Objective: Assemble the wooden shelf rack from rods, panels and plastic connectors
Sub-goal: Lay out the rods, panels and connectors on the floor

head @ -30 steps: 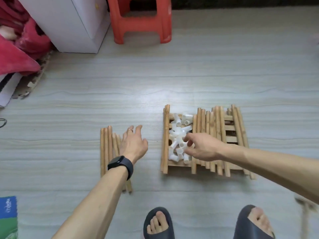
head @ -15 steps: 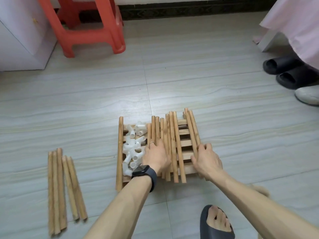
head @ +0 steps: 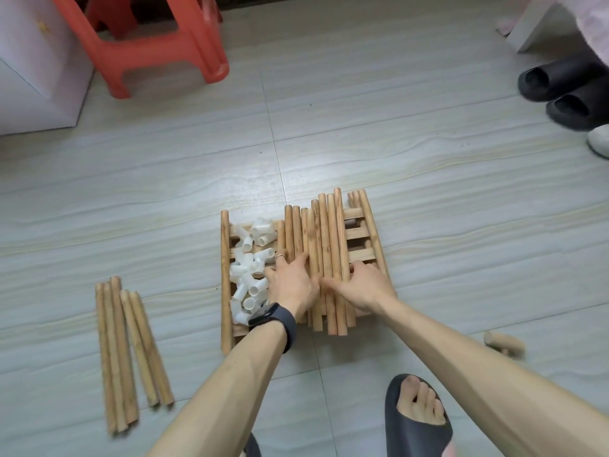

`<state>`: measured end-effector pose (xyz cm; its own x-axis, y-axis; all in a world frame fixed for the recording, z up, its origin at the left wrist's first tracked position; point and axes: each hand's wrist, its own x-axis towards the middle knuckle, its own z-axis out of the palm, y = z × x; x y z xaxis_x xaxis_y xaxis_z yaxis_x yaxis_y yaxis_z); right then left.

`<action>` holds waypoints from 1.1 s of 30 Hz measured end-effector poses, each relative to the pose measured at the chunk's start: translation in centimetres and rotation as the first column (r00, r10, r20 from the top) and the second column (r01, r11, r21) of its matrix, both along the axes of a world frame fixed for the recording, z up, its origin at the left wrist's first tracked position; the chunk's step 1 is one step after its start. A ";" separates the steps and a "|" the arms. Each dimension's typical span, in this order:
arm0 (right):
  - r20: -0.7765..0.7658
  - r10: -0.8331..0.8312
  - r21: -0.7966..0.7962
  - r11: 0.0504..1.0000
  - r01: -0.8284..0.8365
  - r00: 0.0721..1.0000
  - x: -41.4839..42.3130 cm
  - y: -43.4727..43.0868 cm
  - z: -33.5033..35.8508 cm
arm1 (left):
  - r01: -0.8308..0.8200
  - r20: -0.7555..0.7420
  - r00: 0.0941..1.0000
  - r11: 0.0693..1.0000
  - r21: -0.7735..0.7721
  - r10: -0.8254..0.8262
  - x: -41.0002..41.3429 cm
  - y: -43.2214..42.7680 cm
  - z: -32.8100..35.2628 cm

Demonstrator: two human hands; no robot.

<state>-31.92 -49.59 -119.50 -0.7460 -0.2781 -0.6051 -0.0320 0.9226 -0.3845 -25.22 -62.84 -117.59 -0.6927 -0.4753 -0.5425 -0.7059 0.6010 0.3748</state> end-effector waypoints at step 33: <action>-0.134 0.038 0.089 0.996 -0.026 0.990 -1.5 2.5 -0.6 | -0.110 0.083 0.989 0.982 -0.156 0.124 -4.9 2.5 -1.1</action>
